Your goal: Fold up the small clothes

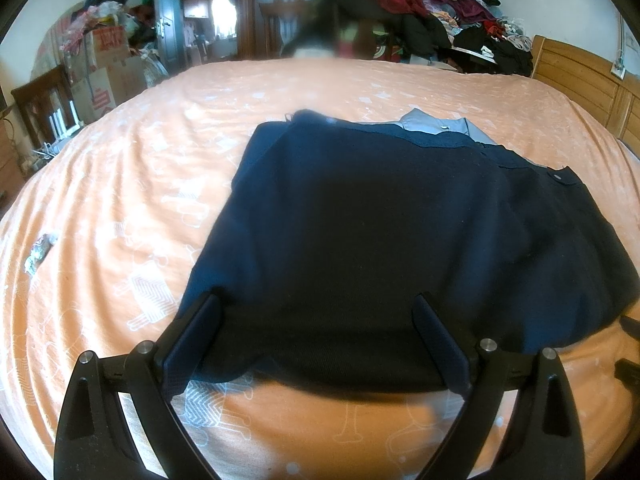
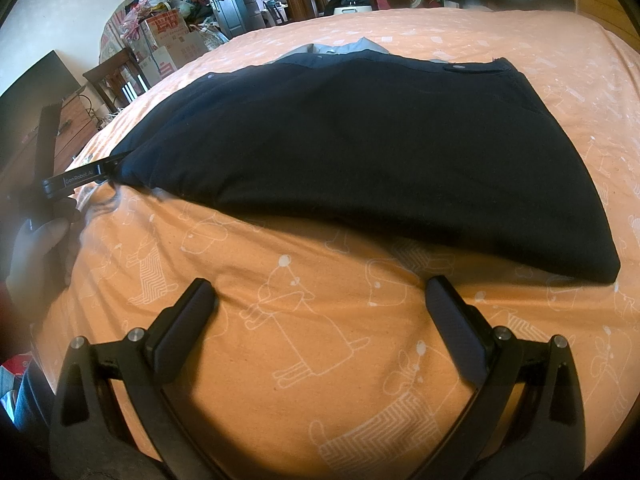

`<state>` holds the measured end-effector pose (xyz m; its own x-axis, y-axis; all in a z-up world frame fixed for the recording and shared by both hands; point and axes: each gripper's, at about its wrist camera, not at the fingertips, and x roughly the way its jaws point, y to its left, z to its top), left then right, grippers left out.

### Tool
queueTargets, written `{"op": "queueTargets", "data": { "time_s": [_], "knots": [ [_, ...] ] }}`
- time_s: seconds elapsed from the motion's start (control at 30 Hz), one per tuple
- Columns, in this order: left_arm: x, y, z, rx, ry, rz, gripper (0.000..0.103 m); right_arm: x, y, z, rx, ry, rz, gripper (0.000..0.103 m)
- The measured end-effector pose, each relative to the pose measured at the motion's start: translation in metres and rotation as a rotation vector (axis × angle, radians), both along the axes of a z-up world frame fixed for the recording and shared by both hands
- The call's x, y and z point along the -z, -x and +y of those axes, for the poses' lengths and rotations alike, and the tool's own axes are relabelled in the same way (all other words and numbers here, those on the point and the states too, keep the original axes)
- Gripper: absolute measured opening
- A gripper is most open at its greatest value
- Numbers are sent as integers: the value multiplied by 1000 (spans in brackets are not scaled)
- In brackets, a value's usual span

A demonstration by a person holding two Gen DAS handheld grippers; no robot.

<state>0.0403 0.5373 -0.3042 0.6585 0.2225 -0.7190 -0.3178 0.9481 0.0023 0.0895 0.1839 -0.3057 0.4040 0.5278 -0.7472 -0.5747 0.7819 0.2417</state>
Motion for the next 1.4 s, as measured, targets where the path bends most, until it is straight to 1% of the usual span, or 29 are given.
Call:
{"op": "queueTargets", "data": {
  "time_s": [1.4],
  "knots": [
    [0, -3, 0, -4, -20, 3, 99, 0, -2, 4, 0, -4, -1, 103]
  ]
}}
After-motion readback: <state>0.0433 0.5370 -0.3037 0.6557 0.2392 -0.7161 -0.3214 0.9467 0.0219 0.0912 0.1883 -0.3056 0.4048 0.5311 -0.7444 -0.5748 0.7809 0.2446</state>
